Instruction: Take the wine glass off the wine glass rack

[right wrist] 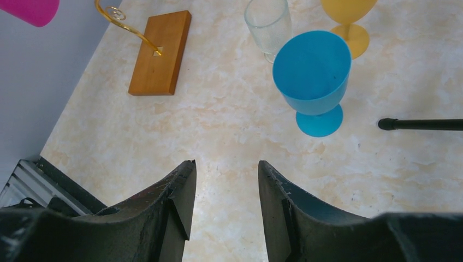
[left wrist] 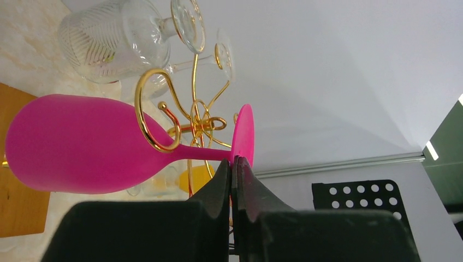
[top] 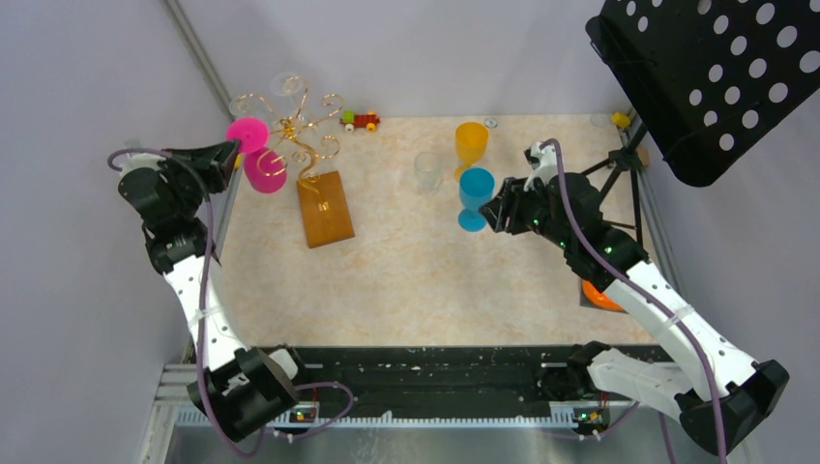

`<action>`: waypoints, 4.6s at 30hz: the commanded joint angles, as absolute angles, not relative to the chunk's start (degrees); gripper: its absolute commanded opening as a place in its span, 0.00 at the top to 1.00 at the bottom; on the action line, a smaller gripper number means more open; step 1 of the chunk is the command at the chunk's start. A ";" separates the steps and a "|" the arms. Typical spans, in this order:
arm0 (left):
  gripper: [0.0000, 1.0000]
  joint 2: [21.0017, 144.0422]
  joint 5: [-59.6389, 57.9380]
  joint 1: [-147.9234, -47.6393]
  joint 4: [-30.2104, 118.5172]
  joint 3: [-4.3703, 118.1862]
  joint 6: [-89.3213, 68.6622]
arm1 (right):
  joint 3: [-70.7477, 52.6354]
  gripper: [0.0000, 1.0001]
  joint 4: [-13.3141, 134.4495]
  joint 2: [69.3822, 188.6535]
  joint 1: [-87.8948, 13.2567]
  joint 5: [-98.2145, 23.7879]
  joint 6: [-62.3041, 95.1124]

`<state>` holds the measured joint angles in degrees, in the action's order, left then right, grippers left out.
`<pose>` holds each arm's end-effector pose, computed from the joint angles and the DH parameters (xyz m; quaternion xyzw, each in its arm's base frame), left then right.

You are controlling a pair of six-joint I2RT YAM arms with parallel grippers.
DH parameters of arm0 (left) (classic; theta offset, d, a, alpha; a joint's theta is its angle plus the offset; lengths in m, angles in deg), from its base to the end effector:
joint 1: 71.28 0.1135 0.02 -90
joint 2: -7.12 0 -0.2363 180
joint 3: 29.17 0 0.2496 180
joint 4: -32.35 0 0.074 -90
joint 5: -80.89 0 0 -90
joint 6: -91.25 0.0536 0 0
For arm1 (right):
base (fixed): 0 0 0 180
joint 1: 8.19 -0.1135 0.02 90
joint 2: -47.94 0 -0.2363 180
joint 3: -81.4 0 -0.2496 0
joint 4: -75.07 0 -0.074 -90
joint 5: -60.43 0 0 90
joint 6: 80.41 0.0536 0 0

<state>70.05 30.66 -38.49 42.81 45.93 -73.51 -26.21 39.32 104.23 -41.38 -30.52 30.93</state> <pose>0.2469 0.1183 0.3800 -0.3841 0.5839 -0.4628 0.5452 0.2077 0.1370 0.3364 -0.0891 0.8125 0.2699 0.5090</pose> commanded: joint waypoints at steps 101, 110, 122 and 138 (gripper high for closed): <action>0.42 75.68 27.72 -90.44 -6.43 45.01 -110.18 | -49.59 1.00 131.93 102.21 -41.18 -50.28 68.47; 0.15 66.73 22.32 -89.82 13.80 44.84 -91.54 | -47.46 1.00 114.72 97.76 -41.16 -42.96 62.53; 0.11 57.02 2.47 -89.31 59.24 57.71 -50.15 | -30.56 1.00 67.31 102.53 -41.24 -31.42 47.73; 0.11 50.01 -28.04 -89.39 75.36 64.40 -31.66 | -2.50 1.00 30.16 131.11 -52.49 -22.12 29.37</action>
